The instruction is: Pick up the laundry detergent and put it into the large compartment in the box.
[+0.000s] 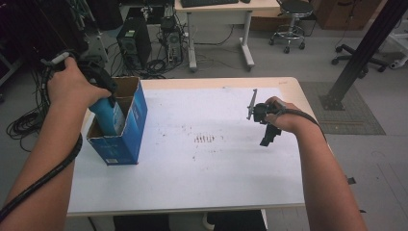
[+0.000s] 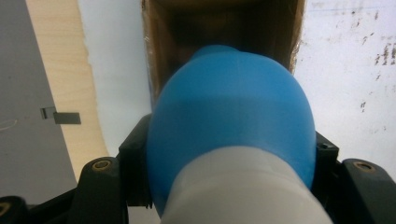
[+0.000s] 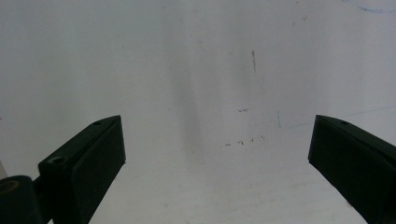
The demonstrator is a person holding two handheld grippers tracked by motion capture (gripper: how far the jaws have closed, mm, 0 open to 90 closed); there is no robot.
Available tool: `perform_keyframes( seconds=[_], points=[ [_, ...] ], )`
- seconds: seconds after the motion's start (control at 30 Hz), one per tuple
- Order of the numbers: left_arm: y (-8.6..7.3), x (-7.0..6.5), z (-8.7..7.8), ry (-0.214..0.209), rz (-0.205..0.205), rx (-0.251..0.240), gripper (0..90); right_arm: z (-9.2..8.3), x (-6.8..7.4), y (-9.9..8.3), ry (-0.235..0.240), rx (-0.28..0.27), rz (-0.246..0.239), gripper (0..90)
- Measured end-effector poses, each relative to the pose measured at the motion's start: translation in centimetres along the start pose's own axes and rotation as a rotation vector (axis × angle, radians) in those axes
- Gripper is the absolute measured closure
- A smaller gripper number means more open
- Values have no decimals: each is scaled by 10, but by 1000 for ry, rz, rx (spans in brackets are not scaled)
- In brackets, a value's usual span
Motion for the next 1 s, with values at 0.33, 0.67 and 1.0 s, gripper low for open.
perform_keyframes(
  seconds=[0.33,0.67,1.0],
  points=[
    [2,0,20,2,0,12,375,0,1,0,0,1,1,39],
    [4,3,36,5,-8,22,375,1,0,1,5,5,0,39],
    [6,7,50,0,-7,43,375,4,0,3,6,10,-8,39]
  ],
)
Point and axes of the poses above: each handheld gripper's, and its own axes: z roughly forward along the jaws, y roughly out of its top, x roughly to its left, the point moved 3 cm from there along z, roughly forward along the jaws, and after that the axes turned 9 degrees about -y, right-handed, at the moved point
